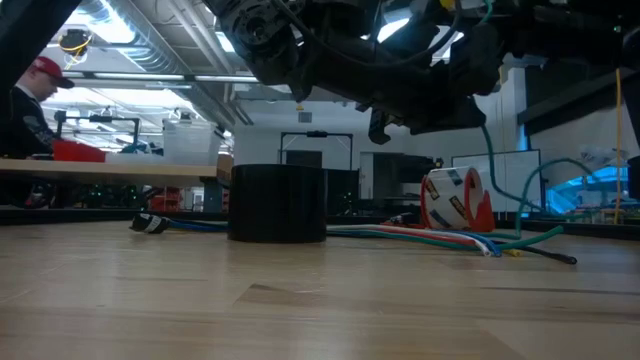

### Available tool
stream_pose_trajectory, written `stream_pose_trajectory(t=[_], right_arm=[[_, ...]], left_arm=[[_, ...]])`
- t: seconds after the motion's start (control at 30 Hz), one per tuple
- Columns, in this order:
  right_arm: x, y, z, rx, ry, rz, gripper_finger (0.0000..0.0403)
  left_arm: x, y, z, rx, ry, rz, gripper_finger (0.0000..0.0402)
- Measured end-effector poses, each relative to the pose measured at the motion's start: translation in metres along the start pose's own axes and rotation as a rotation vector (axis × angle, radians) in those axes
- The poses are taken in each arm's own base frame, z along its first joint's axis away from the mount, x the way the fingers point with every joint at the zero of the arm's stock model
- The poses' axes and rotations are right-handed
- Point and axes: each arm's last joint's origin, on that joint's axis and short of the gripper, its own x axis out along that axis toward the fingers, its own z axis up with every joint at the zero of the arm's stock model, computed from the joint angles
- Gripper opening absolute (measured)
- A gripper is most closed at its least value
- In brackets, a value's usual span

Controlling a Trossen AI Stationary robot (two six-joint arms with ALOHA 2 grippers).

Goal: Coil cords
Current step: Coil the green wire into the spool

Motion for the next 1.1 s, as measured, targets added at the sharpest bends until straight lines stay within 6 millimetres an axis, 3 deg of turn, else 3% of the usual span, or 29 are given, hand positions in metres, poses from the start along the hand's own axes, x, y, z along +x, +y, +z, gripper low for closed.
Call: stream_pose_trajectory(t=[0.27,0.57,0.83,1.1], right_arm=[[-0.002,-0.002,-0.004,0.017,0.045,-0.031,0.0003],[-0.014,-0.001,-0.011,0.101,0.152,-0.082,0.0003],[-0.019,-0.007,-0.027,0.234,0.341,-0.122,0.0003],[-0.026,-0.013,-0.040,0.319,0.474,-0.202,0.0003]], left_arm=[[-0.017,-0.010,0.002,-0.026,0.098,0.104,0.0001],[-0.052,-0.008,0.028,0.013,0.249,0.262,0.0000],[-0.049,0.009,0.035,0.015,0.283,0.303,0.0000],[-0.047,0.013,0.035,-0.039,0.321,0.251,0.0000]])
